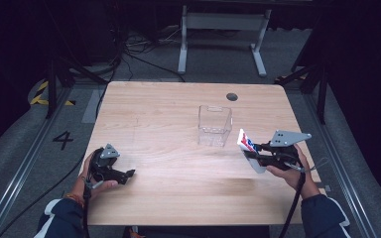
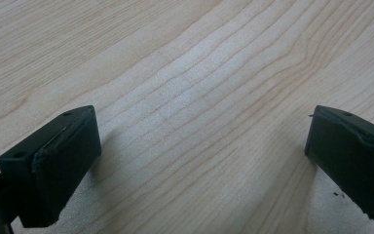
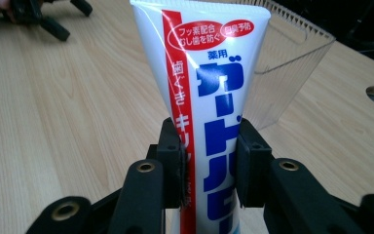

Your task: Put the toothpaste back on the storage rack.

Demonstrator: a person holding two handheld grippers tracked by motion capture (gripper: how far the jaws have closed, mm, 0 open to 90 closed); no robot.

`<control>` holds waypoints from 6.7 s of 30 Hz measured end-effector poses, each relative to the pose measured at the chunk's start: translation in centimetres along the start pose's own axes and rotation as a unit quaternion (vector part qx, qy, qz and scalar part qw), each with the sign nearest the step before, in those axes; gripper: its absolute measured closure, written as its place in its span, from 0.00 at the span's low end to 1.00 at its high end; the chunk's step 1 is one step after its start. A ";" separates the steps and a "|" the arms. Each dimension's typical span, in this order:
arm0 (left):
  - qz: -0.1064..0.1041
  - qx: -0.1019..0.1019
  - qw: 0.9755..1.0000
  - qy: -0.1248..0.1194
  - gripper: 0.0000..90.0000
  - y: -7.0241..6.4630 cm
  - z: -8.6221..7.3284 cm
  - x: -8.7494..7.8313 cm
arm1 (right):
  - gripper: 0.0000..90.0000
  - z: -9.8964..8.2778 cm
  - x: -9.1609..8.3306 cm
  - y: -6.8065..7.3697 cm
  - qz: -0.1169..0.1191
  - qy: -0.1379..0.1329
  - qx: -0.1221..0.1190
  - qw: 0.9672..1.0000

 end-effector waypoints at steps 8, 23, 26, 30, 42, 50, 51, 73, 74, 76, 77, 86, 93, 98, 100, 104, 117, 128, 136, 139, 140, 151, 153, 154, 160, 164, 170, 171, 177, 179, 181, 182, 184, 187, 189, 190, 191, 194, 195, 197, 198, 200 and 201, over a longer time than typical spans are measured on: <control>0.002 -0.002 1.000 -0.003 0.00 0.0 0.0 0.0 | 0.78 1.6 -1.2 -0.3 -0.019 -0.033 -0.005 0.999; 0.003 -0.002 1.000 -0.003 0.00 0.0 0.0 0.0 | 0.78 5.0 -1.6 -1.9 -0.042 -0.062 -0.022 0.997; 0.001 -0.001 1.000 -0.001 0.00 0.0 0.0 0.0 | 0.78 5.6 -1.5 -2.2 -0.043 -0.064 -0.025 0.997; 0.003 -0.002 1.000 -0.003 0.00 0.0 0.0 0.0 | 0.78 7.0 -1.3 -2.7 -0.044 -0.083 -0.026 0.995; 0.003 -0.001 1.000 -0.002 0.00 0.0 0.0 0.0 | 0.78 9.3 0.7 -3.4 -0.039 -0.090 -0.027 0.995; 0.002 0.000 1.000 -0.001 0.00 0.0 0.0 0.0 | 0.78 9.8 2.0 -3.8 -0.031 -0.093 -0.025 0.995; 0.003 0.000 1.000 -0.001 0.00 0.0 0.0 0.0 | 0.78 9.9 2.1 -3.8 -0.031 -0.093 -0.025 0.995; 0.007 0.007 1.000 -0.006 0.01 0.1 0.0 0.0 | 0.78 11.2 6.6 -5.8 -0.018 -0.096 -0.024 0.995; 0.006 0.007 1.000 -0.005 0.01 0.1 0.0 0.0 | 0.78 11.1 6.8 -5.9 -0.017 -0.096 -0.022 0.995; 0.007 0.007 1.000 -0.006 0.01 0.1 0.0 0.0 | 0.78 10.8 7.2 -6.2 -0.017 -0.094 -0.018 0.995; 0.007 0.007 1.000 -0.006 0.01 0.1 0.0 0.0 | 0.78 10.7 7.4 -6.4 -0.017 -0.092 -0.018 0.995; 0.007 0.007 1.000 -0.005 0.01 0.1 0.0 0.0 | 0.78 9.5 8.7 -7.5 -0.015 -0.090 -0.007 0.996; 0.007 0.006 1.000 -0.006 0.01 0.1 0.0 0.0 | 0.78 8.8 9.7 -7.8 -0.011 -0.083 -0.005 0.996; 0.007 0.006 1.000 -0.006 0.01 0.1 0.0 0.0 | 0.78 8.0 10.4 -7.8 -0.008 -0.064 -0.004 0.998; 0.007 0.007 1.000 -0.005 0.01 0.1 0.0 0.0 | 0.78 7.6 10.5 -8.0 -0.008 -0.064 0.001 0.998; 0.007 0.006 1.000 -0.006 0.01 0.1 0.0 0.0 | 0.78 7.1 10.7 -8.2 -0.008 -0.059 0.005 0.998; 0.007 0.006 1.000 -0.006 0.01 0.1 0.0 0.0 | 0.77 5.8 11.0 -8.1 -0.005 -0.044 0.009 0.999; 0.007 0.007 1.000 -0.005 0.01 0.1 0.0 0.0 | 0.76 4.8 11.3 -7.9 -0.003 -0.022 0.013 1.000; 0.007 0.006 1.000 -0.006 0.01 0.1 0.0 0.0 | 0.75 4.3 11.4 -8.1 -0.005 -0.003 0.018 1.000; 0.007 0.006 1.000 -0.006 0.01 0.1 0.0 0.0 | 0.75 4.2 11.5 -8.0 -0.005 -0.002 0.019 1.000; 0.007 0.007 1.000 -0.005 0.01 0.1 0.0 0.0 | 0.74 4.2 11.6 -8.0 -0.004 -0.002 0.019 1.000; 0.007 0.007 1.000 -0.005 0.01 0.1 0.0 0.0 | 0.70 4.3 11.7 -8.1 -0.003 -0.011 0.033 0.999; 0.006 0.007 1.000 -0.005 0.01 0.1 0.0 0.0 | 0.68 4.2 11.7 -8.1 0.000 -0.012 0.034 0.999; 0.006 0.008 1.000 -0.005 0.01 0.1 0.0 0.0 | 0.67 4.2 11.7 -8.1 0.000 -0.013 0.036 0.999; 0.007 0.007 1.000 -0.005 0.01 0.1 0.0 0.0 | 0.65 4.3 11.8 -7.9 -0.001 -0.002 0.031 1.000; 0.007 0.008 1.000 -0.005 0.01 0.1 0.0 0.0 | 0.64 4.3 11.8 -7.9 -0.001 0.001 0.030 1.000; 0.007 0.007 1.000 -0.005 0.01 0.1 0.0 0.0 | 0.60 4.6 11.3 -7.4 -0.010 0.010 0.025 1.000; 0.007 0.007 1.000 -0.005 0.01 0.1 0.0 0.0 | 0.58 4.7 11.2 -7.3 -0.009 0.012 0.021 1.000; 0.007 0.007 1.000 -0.006 0.01 0.1 0.0 0.0 | 0.52 5.1 10.8 -6.8 -0.028 0.038 0.008 0.999; 0.007 0.007 1.000 -0.005 0.01 0.1 0.0 0.0 | 0.51 5.1 10.5 -6.7 -0.033 0.042 0.006 0.999; 0.007 0.007 1.000 -0.005 0.01 0.1 0.0 0.0 | 0.51 5.2 10.3 -6.7 -0.039 0.046 0.004 0.998; 0.007 0.006 1.000 -0.006 0.01 0.1 0.0 0.0 | 0.51 5.2 10.1 -6.7 -0.043 0.047 0.005 0.998; 0.007 0.006 1.000 -0.006 0.01 0.1 0.0 0.0 | 0.49 5.2 9.7 -6.5 -0.048 0.048 0.006 0.998; 0.007 0.008 1.000 -0.005 0.01 0.1 0.0 0.0 | 0.47 5.4 8.9 -5.9 -0.055 0.050 0.003 0.997; 0.007 0.008 1.000 -0.005 0.01 0.1 0.0 0.0 | 0.46 5.5 8.6 -5.6 -0.056 0.052 -0.003 0.997; 0.007 0.008 1.000 -0.006 0.01 0.1 0.0 0.0 | 0.46 5.6 8.5 -5.4 -0.058 0.054 -0.006 0.997; 0.007 0.008 1.000 -0.005 0.01 0.1 0.0 0.0 | 0.46 5.6 8.3 -5.3 -0.059 0.054 -0.008 0.997; 0.007 0.007 1.000 -0.005 0.01 0.1 0.0 0.0 | 0.45 5.6 8.0 -5.0 -0.060 0.057 -0.009 0.997; 0.007 0.008 1.000 -0.005 0.01 0.1 0.0 0.0 | 0.45 5.6 8.0 -5.0 -0.060 0.058 -0.010 0.996; 0.007 0.008 1.000 -0.006 0.01 0.1 0.0 0.0 | 0.45 5.6 7.9 -5.0 -0.061 0.060 -0.011 0.996; 0.007 0.008 1.000 -0.005 0.01 0.1 0.0 0.0 | 0.45 5.6 7.8 -4.9 -0.063 0.064 -0.012 0.996; 0.007 0.008 1.000 -0.005 0.01 0.1 0.0 0.0 | 0.44 5.5 7.7 -4.7 -0.066 0.068 -0.013 0.995; 0.006 0.008 1.000 -0.005 0.01 0.1 0.0 0.0 | 0.44 5.5 7.6 -4.7 -0.067 0.071 -0.016 0.995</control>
Point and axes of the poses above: each handheld gripper's, and its own axes: x roughly forward along the jaws, z roughly out of its top, y roughly to its left, the point moved 2 cm from there along x, roughly forward along the jaws, and after that the axes turned 10 degrees about z, right-handed, at the moved point
